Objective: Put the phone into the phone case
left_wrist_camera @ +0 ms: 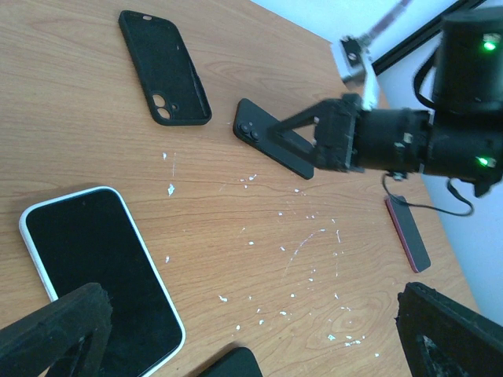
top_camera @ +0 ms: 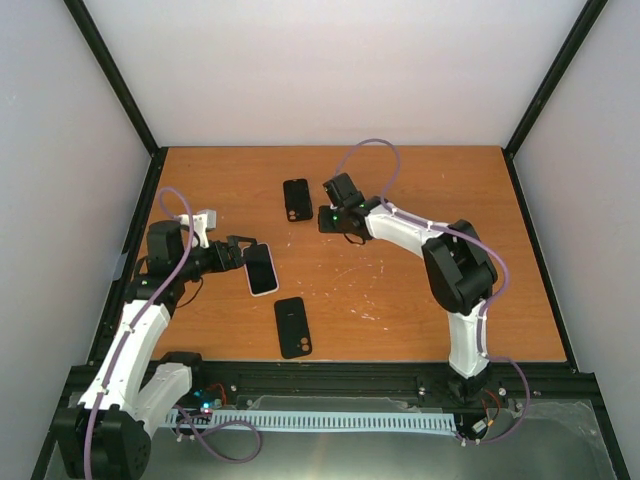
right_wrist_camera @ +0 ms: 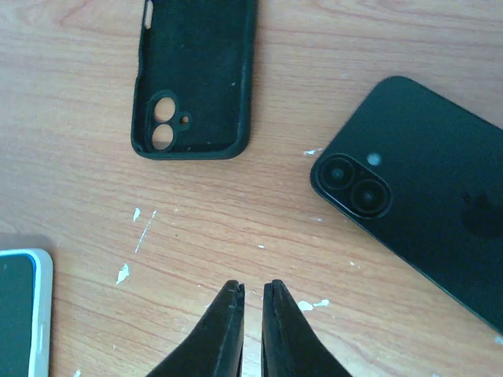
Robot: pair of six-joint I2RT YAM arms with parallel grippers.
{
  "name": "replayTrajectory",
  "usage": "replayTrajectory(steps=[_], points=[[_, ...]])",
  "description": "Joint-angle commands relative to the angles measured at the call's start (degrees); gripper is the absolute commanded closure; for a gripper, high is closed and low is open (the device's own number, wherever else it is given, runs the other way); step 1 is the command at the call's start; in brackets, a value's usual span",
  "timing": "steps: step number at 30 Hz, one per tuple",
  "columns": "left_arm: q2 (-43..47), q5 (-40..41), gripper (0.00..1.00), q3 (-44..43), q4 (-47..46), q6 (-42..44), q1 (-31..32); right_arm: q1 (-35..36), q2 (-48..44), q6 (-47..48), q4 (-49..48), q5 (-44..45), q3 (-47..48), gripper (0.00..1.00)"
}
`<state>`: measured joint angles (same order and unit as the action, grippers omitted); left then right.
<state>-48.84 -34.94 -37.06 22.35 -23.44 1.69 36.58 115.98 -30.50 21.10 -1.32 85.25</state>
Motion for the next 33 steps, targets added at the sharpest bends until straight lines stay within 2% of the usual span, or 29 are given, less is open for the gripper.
replayTrajectory(steps=[1,4,13,21,30,33], points=[[-0.1,-0.43,0.01,-1.05,-0.8,-0.24,-0.2,0.42,-2.36,4.12,-3.74,3.03,-2.68,0.88],[0.25,-0.57,0.01,-1.06,-0.54,-0.21,-0.2,0.42,0.2,4.66,-3.7,4.64,0.18,0.82],[3.28,0.4,0.01,-0.58,-1.1,-0.37,-0.2,0.51,12.38,2.97,-2.2,7.57,15.94,0.77],[2.95,0.06,0.0,-0.78,-0.99,-0.14,-0.2,0.64,23.25,5.88,5.58,10.36,31.08,0.76],[2.65,0.01,0.01,-0.75,-1.45,0.07,-0.2,0.69,28.6,6.33,7.61,7.56,35.26,0.73],[2.66,0.17,0.01,-0.71,-1.27,0.15,-0.2,0.98,29.85,6.75,9.88,7.79,36.96,0.79]])
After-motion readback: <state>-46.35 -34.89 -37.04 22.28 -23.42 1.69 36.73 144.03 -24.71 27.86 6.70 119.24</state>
